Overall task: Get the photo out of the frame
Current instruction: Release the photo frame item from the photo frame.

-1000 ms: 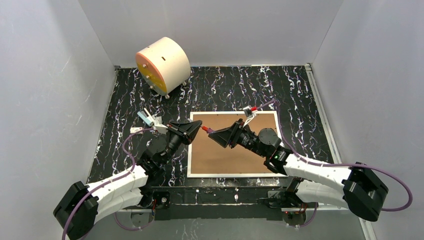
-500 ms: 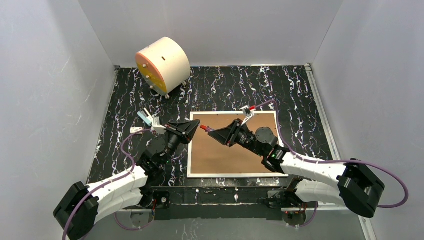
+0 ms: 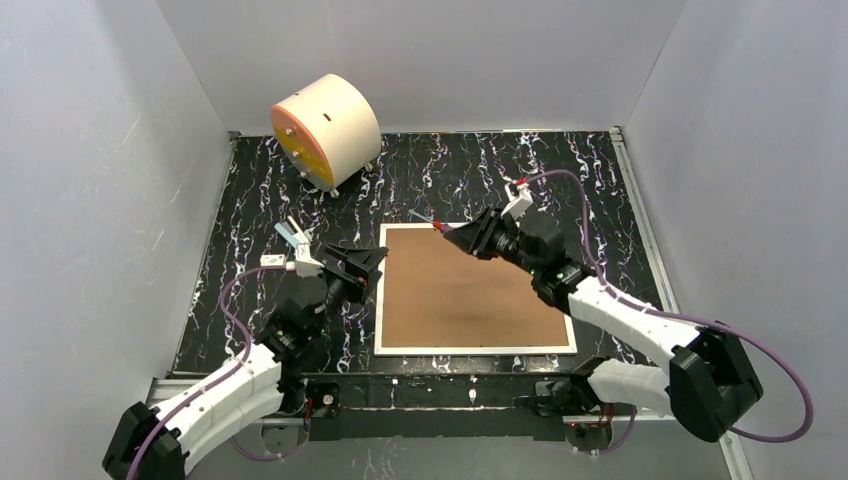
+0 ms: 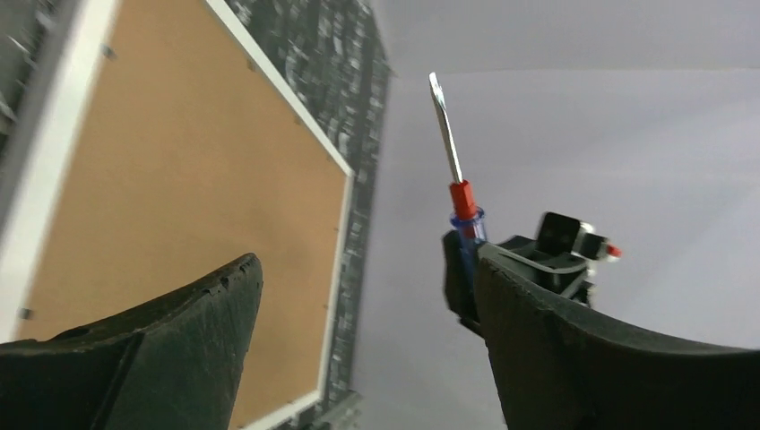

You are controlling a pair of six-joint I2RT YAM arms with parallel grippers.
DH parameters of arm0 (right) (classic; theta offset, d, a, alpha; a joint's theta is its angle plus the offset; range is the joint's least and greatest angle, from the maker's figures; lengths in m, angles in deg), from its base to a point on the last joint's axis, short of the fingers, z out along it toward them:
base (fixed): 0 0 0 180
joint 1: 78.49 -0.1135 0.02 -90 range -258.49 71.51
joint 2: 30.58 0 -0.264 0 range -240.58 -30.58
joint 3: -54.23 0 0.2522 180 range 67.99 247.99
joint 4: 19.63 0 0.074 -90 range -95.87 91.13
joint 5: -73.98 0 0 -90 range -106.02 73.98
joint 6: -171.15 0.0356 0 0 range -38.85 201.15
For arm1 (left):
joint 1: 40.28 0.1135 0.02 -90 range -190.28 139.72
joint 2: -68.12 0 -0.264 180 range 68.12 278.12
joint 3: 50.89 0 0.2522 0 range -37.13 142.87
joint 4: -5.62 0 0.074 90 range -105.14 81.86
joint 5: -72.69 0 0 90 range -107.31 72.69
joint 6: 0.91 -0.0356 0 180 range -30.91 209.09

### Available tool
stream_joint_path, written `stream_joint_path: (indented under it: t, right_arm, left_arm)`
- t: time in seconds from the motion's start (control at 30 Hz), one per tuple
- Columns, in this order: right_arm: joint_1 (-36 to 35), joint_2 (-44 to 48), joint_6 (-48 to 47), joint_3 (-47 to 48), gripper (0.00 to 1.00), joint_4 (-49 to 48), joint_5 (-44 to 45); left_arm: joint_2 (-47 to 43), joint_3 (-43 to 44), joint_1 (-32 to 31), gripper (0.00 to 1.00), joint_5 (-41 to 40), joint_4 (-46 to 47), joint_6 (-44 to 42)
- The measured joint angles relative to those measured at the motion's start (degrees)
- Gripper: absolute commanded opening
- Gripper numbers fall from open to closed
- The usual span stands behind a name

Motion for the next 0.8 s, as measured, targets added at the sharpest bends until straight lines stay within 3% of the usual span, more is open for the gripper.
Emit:
stream_joint_path:
  t: [0.13, 0.3, 0.53, 0.8]
  right_arm:
    - [8.0, -4.8, -4.3, 5.6, 0.01, 6.6, -9.9]
    - [15.6, -14.7, -10.5, 13.3, 0.01, 14.6, -25.1]
    - [16.9, -23.9, -22.8, 22.8, 0.01, 24.9, -36.4]
    - [17.0, -35.3, -26.2, 32.5, 0.01, 31.3, -39.8]
  left_arm:
    - [1.6, 9.9, 5.4, 0.88, 1.5, -17.4, -11.4]
    - [13.5, 22.6, 11.5, 0.86, 5.7, -29.7, -28.2]
    - [28.3, 27.4, 14.9, 0.82, 13.5, -36.1, -42.3]
    - [35.0, 27.2, 18.9, 0.7, 20.3, -34.7, -48.0]
